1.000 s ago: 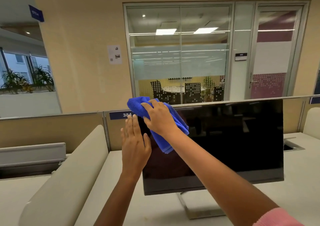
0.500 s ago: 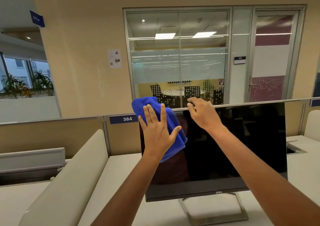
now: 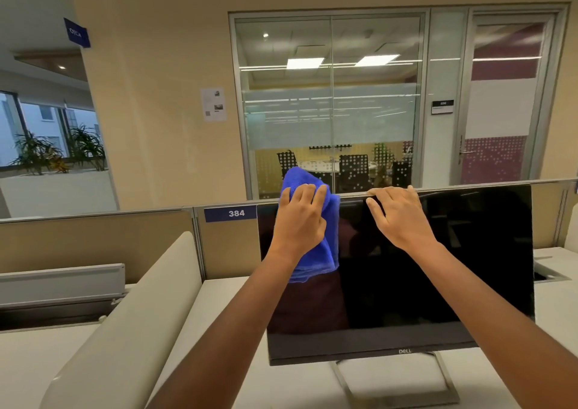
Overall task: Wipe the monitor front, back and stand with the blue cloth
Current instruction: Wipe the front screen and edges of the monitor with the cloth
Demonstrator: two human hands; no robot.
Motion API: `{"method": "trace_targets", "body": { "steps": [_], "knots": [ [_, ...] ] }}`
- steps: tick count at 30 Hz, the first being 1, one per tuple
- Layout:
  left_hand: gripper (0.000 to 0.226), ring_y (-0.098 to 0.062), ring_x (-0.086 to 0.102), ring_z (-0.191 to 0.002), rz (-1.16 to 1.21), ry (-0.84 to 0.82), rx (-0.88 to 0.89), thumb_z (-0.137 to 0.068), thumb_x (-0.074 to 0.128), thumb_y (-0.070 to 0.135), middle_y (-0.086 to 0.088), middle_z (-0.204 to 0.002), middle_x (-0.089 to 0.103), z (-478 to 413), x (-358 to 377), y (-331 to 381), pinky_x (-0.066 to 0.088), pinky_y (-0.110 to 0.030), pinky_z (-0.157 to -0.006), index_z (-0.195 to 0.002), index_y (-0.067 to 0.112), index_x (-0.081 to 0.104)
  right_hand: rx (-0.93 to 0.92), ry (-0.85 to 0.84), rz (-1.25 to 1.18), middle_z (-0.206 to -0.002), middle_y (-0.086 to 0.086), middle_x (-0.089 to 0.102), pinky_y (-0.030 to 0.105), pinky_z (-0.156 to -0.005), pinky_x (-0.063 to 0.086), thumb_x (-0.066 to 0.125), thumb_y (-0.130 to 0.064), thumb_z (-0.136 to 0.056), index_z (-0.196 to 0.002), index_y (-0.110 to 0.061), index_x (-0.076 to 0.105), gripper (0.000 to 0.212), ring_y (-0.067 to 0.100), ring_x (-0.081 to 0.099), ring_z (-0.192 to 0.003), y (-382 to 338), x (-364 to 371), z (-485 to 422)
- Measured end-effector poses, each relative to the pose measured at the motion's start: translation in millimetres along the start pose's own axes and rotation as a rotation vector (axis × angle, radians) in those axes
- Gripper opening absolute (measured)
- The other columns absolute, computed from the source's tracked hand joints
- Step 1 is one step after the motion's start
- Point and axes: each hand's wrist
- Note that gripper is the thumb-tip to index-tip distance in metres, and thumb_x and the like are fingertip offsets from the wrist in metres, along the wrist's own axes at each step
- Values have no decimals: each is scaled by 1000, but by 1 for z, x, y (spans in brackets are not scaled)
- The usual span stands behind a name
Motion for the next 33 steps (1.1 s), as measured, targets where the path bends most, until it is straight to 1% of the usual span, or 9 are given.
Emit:
{"method": "trace_targets", "body": {
  "steps": [4, 7, 10, 13, 15, 17, 23, 27, 33],
  "knots": [
    [44, -23, 62, -71, -99, -20, -138, -54, 73, 24, -4, -81, 65, 8, -5, -22, 51, -40, -71, -95, 11, 65, -5, -14, 4, -118, 6, 60, 45, -111, 14, 40, -27, -97, -121, -12, 55, 32, 25, 47, -118, 1, -1, 0],
    [40, -28, 60, -82, -85, -64, -304, -67, 65, 20, -10, -91, 64, 21, -10, -37, 47, -43, -75, -105, 9, 61, -1, -6, 11, -117, 7, 60, 46, -112, 13, 37, -31, -97, -121, -12, 55, 35, 25, 47, -117, 0, 1, 1],
    [45, -32, 51, -109, 203, -77, -610, -83, 51, 15, -14, -118, 54, 36, -14, -39, 41, -46, -88, -126, 6, 45, 10, 1, 16, -118, 7, 59, 46, -112, 11, 39, -30, -97, -120, -12, 55, 33, 26, 46, -119, -1, 3, 2],
    [48, -31, 48, -115, 588, 43, -838, -85, 46, 9, -15, -128, 49, 52, -10, -27, 39, -41, -99, -133, 3, 39, 22, 5, 20, -119, 8, 58, 46, -113, 10, 41, -29, -96, -120, -11, 54, 33, 27, 44, -120, -3, 4, 2],
    [47, -30, 50, -112, 653, 83, -894, -86, 46, 6, -15, -126, 52, 69, -4, -15, 40, -37, -96, -132, 3, 39, 30, 7, 22, -119, 9, 58, 46, -113, 9, 42, -30, -96, -120, -11, 54, 33, 27, 43, -121, -3, 4, 2],
    [47, -29, 53, -107, 632, 68, -939, -86, 47, 6, -14, -122, 53, 93, 4, 0, 43, -38, -91, -132, 4, 39, 30, 14, 21, -120, 10, 57, 47, -113, 8, 42, -29, -96, -120, -11, 54, 33, 28, 42, -121, -3, 4, 3],
    [48, -31, 53, -107, 580, -119, -1074, -85, 49, 7, -15, -121, 54, 172, 24, 37, 45, -44, -93, -132, 1, 39, 33, 26, 37, -119, 12, 56, 47, -113, 9, 39, -36, -95, -121, -10, 53, 39, 30, 42, -122, -4, 7, 4],
    [43, -26, 54, -102, 618, -212, -1157, -86, 48, 7, -10, -116, 54, 201, 26, 48, 46, -38, -90, -129, 4, 41, 35, 16, 46, -119, 12, 56, 47, -113, 8, 29, -44, -87, -120, -10, 53, 54, 30, 41, -122, -4, 7, 4],
    [40, -23, 55, -101, 779, -299, -1280, -89, 42, 7, -8, -119, 56, 228, 30, 48, 44, -32, -88, -128, 12, 44, 30, -8, 48, -124, 13, 54, 47, -113, 7, 29, -45, -87, -124, -11, 52, 55, 31, 39, -125, -2, 5, 4]
  ]
}}
Point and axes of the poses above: each hand's wrist, its own z-axis away from the middle knuckle, its own x-axis out of the palm, y = z × x
